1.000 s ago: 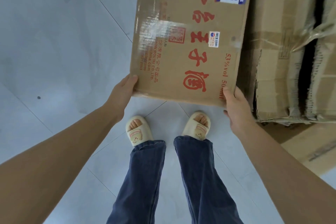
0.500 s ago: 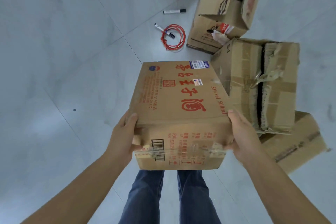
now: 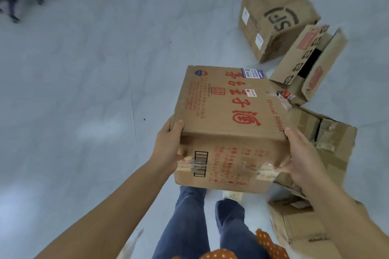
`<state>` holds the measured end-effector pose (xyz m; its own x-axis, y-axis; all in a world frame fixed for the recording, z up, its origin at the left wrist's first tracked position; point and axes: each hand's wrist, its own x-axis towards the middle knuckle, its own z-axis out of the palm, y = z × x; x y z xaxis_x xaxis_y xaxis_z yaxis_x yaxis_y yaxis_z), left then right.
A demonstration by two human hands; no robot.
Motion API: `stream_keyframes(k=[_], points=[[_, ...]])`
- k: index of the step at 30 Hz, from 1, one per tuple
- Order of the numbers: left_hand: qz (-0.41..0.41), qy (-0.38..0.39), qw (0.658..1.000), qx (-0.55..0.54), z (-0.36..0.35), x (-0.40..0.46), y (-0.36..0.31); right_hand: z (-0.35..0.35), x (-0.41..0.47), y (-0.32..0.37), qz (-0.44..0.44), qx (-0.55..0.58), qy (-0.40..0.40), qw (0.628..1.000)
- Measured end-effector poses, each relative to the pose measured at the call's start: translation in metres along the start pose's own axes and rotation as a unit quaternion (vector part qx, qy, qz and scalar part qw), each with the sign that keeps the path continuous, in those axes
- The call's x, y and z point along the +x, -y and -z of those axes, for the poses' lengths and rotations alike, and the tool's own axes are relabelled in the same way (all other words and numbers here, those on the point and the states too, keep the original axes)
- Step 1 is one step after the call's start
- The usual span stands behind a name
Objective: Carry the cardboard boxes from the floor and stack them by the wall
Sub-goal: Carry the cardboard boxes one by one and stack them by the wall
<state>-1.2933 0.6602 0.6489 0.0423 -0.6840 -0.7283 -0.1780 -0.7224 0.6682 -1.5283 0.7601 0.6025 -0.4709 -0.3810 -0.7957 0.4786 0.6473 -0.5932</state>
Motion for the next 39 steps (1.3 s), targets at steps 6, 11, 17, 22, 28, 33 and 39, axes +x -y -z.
stream_keyframes(k=[6, 11, 17, 22, 28, 33, 39], points=[[-0.019, -0.053, 0.995, -0.085, 0.002, -0.068, 0.014, 0.023, -0.036, 0.024, 0.076, -0.054, 0.06, 0.994], [-0.043, -0.088, 0.988, -0.123, 0.009, -0.113, 0.033, 0.032, -0.061, 0.033, 0.12, -0.102, 0.083, 0.984], [-0.038, -0.167, 0.963, -0.209, 0.061, -0.15, 0.069, -0.018, -0.091, 0.028, 0.14, -0.18, 0.174, 0.958], [-0.041, -0.244, 0.925, -0.289, 0.114, -0.194, 0.12, -0.072, -0.133, -0.004, 0.175, -0.242, 0.252, 0.92], [-0.024, -0.333, 0.863, -0.379, 0.178, -0.258, 0.192, -0.119, -0.205, -0.068, 0.203, -0.319, 0.334, 0.864], [-0.023, -0.354, 0.839, -0.413, 0.232, -0.306, 0.252, -0.141, -0.265, -0.139, 0.21, -0.347, 0.37, 0.836], [-0.006, -0.402, 0.805, -0.437, 0.294, -0.353, 0.327, -0.173, -0.324, -0.226, 0.195, -0.376, 0.405, 0.81]])
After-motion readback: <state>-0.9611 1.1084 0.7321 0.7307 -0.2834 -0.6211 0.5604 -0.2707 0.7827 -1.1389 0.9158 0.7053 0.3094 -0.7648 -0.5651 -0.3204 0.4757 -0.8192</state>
